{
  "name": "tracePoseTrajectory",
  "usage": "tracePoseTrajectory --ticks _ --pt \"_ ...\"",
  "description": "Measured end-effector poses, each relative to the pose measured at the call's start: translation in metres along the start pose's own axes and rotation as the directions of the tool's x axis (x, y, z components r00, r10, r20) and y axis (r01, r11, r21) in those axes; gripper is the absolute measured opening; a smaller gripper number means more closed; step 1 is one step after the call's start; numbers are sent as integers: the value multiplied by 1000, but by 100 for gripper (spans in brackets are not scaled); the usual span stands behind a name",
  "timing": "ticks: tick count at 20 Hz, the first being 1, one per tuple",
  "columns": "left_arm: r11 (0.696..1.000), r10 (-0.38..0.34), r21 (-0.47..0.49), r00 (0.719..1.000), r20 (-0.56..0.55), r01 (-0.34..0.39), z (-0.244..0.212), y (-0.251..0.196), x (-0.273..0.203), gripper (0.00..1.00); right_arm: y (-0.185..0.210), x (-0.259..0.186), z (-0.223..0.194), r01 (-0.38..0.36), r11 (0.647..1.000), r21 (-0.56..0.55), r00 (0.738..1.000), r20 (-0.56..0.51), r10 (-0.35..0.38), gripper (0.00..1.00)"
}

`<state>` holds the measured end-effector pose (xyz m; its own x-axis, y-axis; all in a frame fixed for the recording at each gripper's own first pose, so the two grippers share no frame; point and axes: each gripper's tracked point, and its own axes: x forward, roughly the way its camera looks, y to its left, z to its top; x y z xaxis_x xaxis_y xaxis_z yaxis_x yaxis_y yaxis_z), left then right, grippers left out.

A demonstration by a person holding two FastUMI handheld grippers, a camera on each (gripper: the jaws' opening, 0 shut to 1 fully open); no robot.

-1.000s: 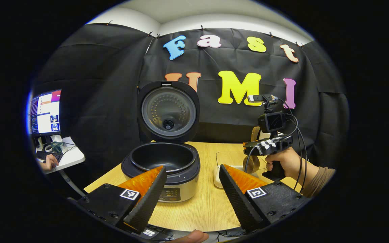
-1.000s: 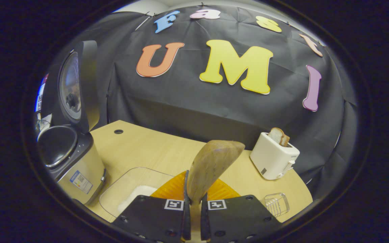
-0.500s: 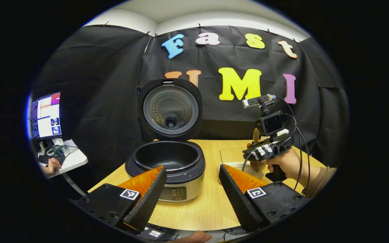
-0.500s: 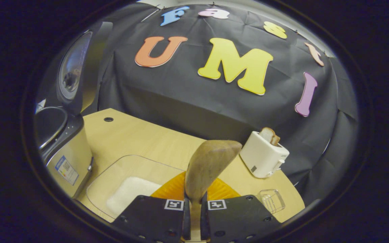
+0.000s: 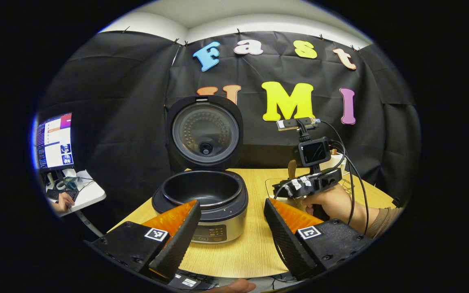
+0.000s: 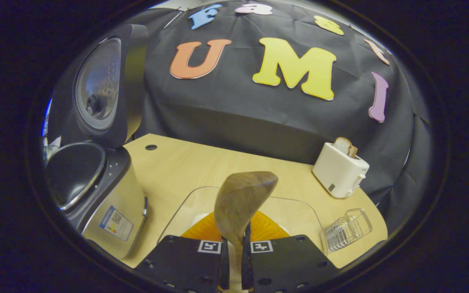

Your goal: Close the left gripper, press the button to open the rice cooker; take a wooden spoon from the chopstick holder with the right hand, scoop a spoonful of rice and pour it into the rice cooker, then put the wooden spoon back into the chopstick holder.

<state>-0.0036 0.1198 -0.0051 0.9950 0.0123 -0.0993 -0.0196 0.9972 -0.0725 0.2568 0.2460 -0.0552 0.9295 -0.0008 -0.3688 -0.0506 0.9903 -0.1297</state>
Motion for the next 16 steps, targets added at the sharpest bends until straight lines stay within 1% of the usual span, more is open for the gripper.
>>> tracePoseTrajectory --ticks 2,4,8,10,12,16 --pt "1000 4 -3 1000 -2 -4 -1 2 1 100 -2 -1 -2 -36 993 116 999 -26 39 11" --pt "1000 1 -6 1000 -5 -1 -1 1 2 99 -6 1 -3 -72 968 239 994 -59 88 11" --pt "1000 4 2 1000 -11 -4 -3 1 2 99 -8 3 -1 -133 915 381 981 -82 177 12" --pt "1000 3 4 1000 -12 -3 -3 1 3 100 -4 3 -2 -174 870 462 966 -91 242 12" --pt "1000 1 5 1000 -13 -1 -4 0 2 100 -4 5 -3 -204 813 545 949 -93 301 11" --pt "1000 2 2 1000 -17 -2 -5 1 4 100 -15 11 -6 -216 688 693 925 -79 371 12"
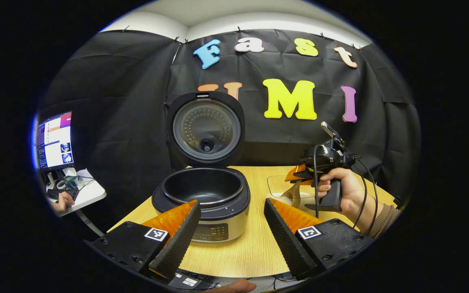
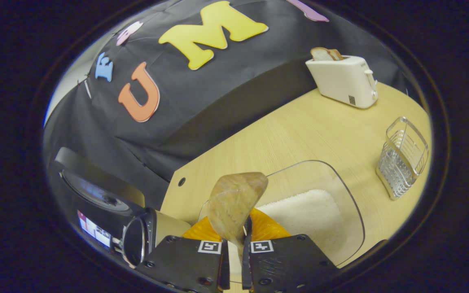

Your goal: Close the left gripper, press the button to open the rice cooker; take a wooden spoon from the chopstick holder with the right hand, scoop a spoonful of rice and pour it into the rice cooker, then put the wooden spoon back into the chopstick holder.

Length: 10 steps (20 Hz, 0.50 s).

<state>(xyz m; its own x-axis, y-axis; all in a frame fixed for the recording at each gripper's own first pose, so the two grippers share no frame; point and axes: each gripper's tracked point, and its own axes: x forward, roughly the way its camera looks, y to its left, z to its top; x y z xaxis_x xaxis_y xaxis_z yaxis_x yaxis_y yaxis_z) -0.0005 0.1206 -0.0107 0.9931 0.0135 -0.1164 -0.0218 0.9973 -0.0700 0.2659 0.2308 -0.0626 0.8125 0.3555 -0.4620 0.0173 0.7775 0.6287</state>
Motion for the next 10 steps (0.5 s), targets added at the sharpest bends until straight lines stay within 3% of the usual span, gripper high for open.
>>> tracePoseTrajectory --ticks 6,10 --pt "1000 -1 11 1000 -7 1 -2 -2 1 100 -12 -2 5 -65 971 230 998 -4 68 11" --pt "1000 -13 14 1000 -7 13 -2 -7 1 96 -17 -12 17 -114 942 315 993 44 105 10"
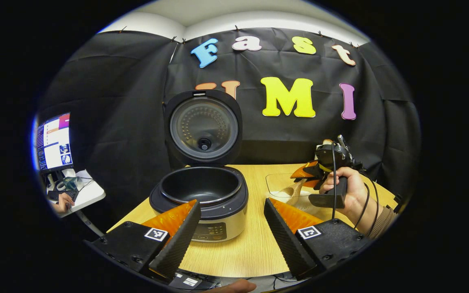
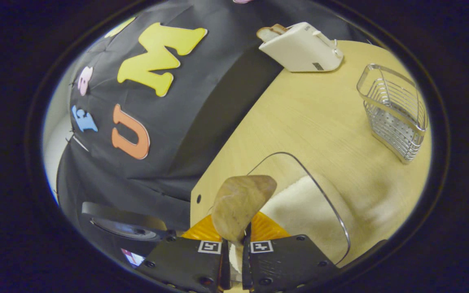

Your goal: Close the left gripper, press the button to open the rice cooker; take a wooden spoon from the chopstick holder with the right hand, scoop a spoonful of rice and pour it into the rice cooker, then put the wooden spoon back into the chopstick holder.

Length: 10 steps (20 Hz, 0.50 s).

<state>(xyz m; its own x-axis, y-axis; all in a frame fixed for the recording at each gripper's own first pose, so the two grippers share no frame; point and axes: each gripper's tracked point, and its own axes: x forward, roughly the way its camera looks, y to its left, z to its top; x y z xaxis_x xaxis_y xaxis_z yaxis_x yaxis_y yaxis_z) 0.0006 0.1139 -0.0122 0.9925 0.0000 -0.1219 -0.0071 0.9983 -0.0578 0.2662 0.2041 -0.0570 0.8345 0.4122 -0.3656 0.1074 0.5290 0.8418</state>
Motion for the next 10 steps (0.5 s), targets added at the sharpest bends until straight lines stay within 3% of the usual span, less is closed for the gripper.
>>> tracePoseTrajectory --ticks 4,5,8,9,10 --pt "1000 -10 3 1000 -2 10 0 -3 0 100 3 -23 21 -54 998 40 996 69 51 10" --pt "1000 -11 6 1000 -2 11 0 -3 0 96 2 -31 27 -61 997 51 995 84 56 10" --pt "1000 -14 4 1000 4 14 1 -5 -2 99 1 -49 48 -92 991 96 989 124 80 12" --pt "1000 -16 -1 1000 7 16 2 -5 -2 96 -2 -53 53 -99 989 113 987 136 83 11" --pt "1000 -16 -6 1000 12 16 4 -4 -5 99 -3 -57 56 -103 986 129 986 142 85 11"
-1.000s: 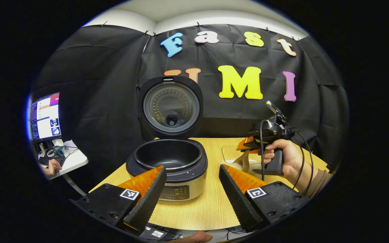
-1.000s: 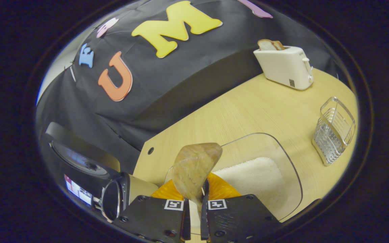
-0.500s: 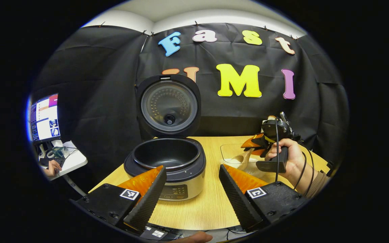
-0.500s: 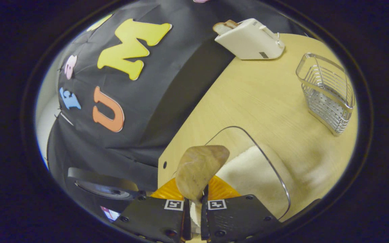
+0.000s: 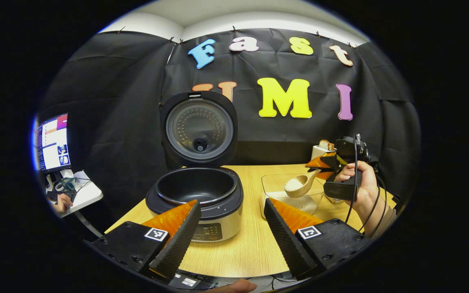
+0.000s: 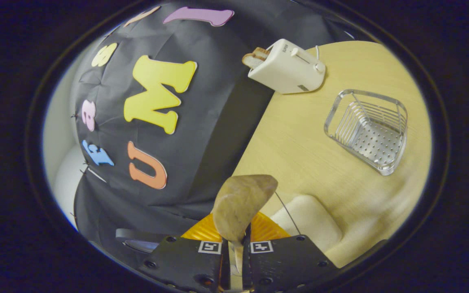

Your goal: Close the left gripper, press the button to open the rice cooker; take a wooden spoon from the chopstick holder with the right hand, scoop a spoonful of rice and pour it into the rice cooker, then put the wooden spoon back into the chopstick holder.

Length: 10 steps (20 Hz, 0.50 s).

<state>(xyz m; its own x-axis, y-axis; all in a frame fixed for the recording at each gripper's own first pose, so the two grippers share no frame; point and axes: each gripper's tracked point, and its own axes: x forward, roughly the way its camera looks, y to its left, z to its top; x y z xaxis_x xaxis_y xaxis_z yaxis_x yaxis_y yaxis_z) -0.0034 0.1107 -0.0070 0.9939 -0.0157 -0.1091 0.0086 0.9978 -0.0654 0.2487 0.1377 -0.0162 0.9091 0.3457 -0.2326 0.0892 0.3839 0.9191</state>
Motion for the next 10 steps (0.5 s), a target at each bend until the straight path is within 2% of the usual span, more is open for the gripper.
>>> tracePoseTrajectory --ticks 2,4,7,10 --pt "1000 4 0 1000 8 -4 2 2 -3 96 1 -5 5 -6 1000 15 1000 2 6 11" --pt "1000 6 6 1000 15 -6 4 4 -6 100 3 -7 4 -12 999 35 1000 -6 12 11" --pt "1000 12 1 1000 21 -12 4 12 -11 99 20 -16 -3 -38 997 63 999 -22 40 11" --pt "999 26 -27 999 36 -25 8 24 -16 99 44 -22 -12 -69 997 44 997 -30 71 11"
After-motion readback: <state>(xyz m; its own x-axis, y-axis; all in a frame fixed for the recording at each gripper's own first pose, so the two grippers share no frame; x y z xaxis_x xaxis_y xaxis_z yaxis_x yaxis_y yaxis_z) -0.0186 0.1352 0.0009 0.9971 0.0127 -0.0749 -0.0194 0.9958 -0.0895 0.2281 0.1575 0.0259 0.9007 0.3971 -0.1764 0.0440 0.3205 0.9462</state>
